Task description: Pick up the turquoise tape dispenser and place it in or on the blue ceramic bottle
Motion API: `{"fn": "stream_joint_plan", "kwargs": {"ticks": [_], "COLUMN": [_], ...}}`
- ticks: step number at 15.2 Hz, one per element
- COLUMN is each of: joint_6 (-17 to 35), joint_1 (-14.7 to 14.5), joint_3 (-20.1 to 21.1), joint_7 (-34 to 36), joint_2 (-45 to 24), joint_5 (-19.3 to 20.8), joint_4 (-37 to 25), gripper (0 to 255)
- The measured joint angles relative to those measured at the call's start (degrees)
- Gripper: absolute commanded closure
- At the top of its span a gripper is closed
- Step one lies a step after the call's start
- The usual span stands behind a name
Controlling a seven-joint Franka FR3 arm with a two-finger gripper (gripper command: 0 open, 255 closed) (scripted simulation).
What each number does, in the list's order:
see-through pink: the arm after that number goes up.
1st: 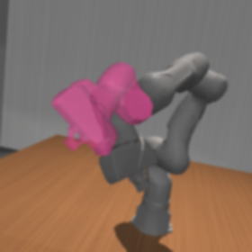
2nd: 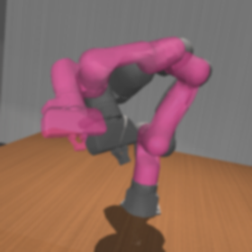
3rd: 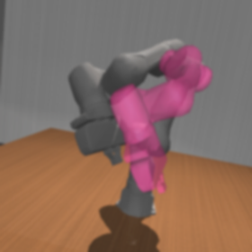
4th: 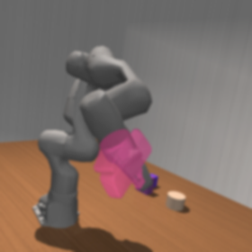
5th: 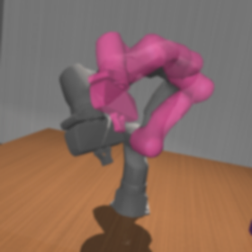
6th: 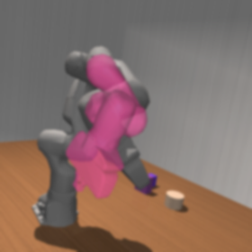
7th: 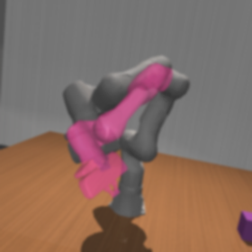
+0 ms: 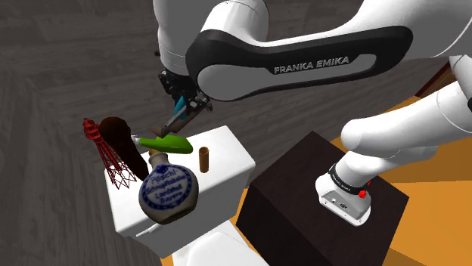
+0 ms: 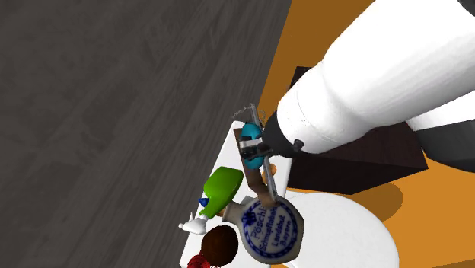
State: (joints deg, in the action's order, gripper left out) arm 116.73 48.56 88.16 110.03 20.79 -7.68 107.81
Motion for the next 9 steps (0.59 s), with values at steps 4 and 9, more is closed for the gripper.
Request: {"fn": "stream_joint_plan", "kwargs": {"ticks": [4, 9], "joint_6": [-3.43, -7.90], "joint_1": [6.46, 10.98], "joint_3": [8.61, 14.95], "joint_7": [2.61, 5.45], "joint_2": [3.13, 7.58], "joint_5": [-2.50, -5.77], "joint_4": [-6.38, -14.04], "gripper": [255, 255]}}
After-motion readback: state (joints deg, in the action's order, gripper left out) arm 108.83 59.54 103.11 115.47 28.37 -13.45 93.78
